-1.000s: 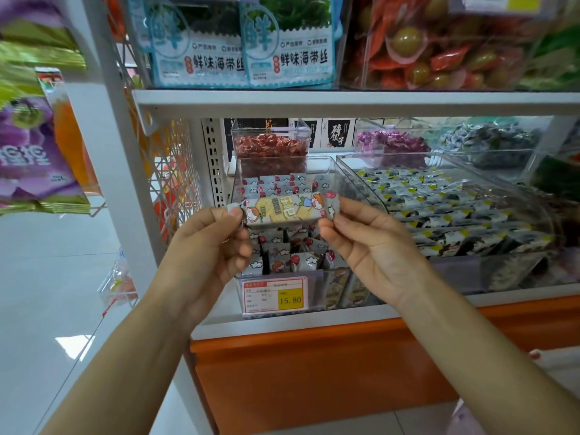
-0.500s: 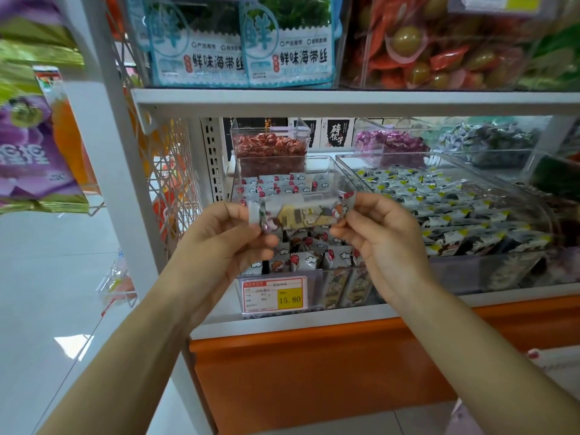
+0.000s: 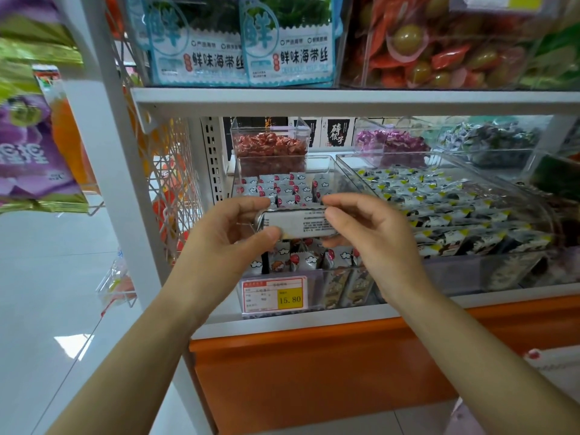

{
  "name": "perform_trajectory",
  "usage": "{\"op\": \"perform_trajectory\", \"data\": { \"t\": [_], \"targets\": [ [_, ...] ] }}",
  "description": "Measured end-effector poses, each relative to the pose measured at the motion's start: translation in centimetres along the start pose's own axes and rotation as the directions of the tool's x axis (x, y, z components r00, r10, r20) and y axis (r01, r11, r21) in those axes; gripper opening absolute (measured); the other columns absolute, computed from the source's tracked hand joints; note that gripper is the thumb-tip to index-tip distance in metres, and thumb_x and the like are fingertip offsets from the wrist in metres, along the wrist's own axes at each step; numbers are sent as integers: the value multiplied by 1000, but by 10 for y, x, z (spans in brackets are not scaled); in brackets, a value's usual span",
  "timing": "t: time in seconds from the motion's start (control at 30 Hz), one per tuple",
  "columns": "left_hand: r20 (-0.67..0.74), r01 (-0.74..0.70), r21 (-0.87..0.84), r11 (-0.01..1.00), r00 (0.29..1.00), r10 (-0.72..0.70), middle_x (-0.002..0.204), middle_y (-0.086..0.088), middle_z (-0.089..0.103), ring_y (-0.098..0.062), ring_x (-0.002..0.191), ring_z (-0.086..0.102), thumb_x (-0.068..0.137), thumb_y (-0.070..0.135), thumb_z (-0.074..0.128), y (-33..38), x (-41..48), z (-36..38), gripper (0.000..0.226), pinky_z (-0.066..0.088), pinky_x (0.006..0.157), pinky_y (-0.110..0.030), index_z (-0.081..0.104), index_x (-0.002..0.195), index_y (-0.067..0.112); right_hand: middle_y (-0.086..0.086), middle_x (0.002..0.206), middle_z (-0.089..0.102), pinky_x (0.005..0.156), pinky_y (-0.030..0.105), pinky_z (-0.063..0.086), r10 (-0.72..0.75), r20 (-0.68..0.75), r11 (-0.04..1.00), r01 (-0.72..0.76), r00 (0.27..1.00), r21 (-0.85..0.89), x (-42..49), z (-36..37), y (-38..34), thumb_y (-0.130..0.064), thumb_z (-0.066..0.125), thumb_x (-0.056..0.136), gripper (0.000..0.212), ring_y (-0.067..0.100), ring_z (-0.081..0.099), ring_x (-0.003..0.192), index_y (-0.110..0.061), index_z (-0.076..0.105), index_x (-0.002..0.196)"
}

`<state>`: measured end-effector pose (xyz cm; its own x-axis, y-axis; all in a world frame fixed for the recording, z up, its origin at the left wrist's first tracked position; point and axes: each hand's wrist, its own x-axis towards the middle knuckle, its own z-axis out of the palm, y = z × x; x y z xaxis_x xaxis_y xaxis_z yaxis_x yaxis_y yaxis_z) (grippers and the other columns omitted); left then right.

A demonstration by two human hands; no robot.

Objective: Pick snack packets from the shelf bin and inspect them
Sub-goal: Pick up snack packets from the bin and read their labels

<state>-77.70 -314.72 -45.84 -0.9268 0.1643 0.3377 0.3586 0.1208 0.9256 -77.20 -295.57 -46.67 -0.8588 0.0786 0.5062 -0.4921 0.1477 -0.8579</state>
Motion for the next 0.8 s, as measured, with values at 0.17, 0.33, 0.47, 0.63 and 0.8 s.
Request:
{"op": "perform_trajectory", "data": {
  "t": [0.17, 0.33, 0.47, 0.63, 0.8],
  "targets": [
    [11, -45, 106, 993, 999, 44, 96, 6, 70, -9, 92, 66, 80, 16, 68, 1, 0, 2, 35, 52, 77, -16, 61, 109, 34, -2, 80, 67, 59, 27, 58, 15, 2, 999, -15, 1000, -38, 3, -4, 0, -9, 64, 85, 12, 11, 66, 70, -20, 69, 83],
    [63, -59, 174, 983, 997, 48, 104, 2, 65, -10, 99, 63, 78, 18, 70, 2, -1, 6, 33, 55, 81, -25, 60, 101, 39, -18, 54, 56, 55, 7, 39, -70, -30, 967, 61, 997, -247, 5, -6, 0, -14, 63, 86, 21, -3, 52, 54, -19, 61, 66],
    [43, -41, 150, 988, 998, 34, 93, -2, 65, -10, 83, 65, 79, 25, 68, 2, -3, 8, 18, 56, 71, -23, 61, 94, 29, -18, 54, 55, 55, 7, 38, -130, -7, 946, 122, 991, -301, 2, -3, -1, -12, 63, 87, 22, -2, 52, 55, -21, 61, 67],
    [-7, -19, 179, 984, 1000, 20, 77, -10, 64, -23, 73, 61, 77, 25, 68, 4, 0, 6, 12, 51, 63, -32, 62, 79, 15, -2, 69, 64, 60, 13, 45, -135, 48, 947, 143, 990, -288, 1, -1, -2, -11, 64, 86, 11, 4, 57, 63, -9, 67, 76],
    [1, -13, 218, 976, 1000, 13, 67, -7, 65, -3, 53, 58, 81, 22, 65, 6, 2, 1, 17, 44, 47, -12, 63, 71, 8, -3, 71, 65, 60, 19, 47, -113, 98, 953, 136, 989, -269, 1, 0, -1, -11, 64, 86, 10, 6, 58, 65, -10, 68, 77]
  ]
}}
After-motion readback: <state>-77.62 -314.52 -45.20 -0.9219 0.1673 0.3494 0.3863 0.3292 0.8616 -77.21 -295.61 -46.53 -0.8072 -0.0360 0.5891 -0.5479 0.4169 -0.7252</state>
